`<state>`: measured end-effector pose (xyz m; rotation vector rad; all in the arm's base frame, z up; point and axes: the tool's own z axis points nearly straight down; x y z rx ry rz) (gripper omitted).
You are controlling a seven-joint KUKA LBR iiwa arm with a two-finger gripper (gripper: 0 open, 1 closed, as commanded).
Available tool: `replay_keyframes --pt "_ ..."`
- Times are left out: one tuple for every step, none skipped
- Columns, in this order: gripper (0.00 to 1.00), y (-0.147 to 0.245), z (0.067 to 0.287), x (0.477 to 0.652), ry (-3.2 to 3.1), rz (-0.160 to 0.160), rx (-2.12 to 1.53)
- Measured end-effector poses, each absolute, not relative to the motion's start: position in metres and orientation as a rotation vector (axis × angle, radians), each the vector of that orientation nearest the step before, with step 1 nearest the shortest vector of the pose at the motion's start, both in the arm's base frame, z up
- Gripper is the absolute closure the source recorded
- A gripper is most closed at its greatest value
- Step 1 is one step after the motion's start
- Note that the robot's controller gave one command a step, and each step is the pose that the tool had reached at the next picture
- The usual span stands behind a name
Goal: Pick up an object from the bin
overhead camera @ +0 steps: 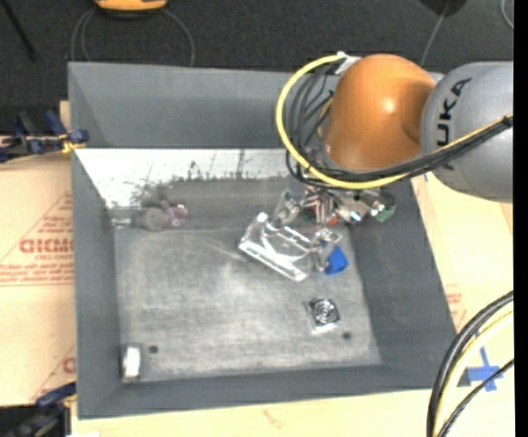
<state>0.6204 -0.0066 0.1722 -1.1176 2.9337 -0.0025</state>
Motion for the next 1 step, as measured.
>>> replay_keyframes --pt "1.0 -0.0081 0.2487 0.6251 2.941 -0.008 -1.079"
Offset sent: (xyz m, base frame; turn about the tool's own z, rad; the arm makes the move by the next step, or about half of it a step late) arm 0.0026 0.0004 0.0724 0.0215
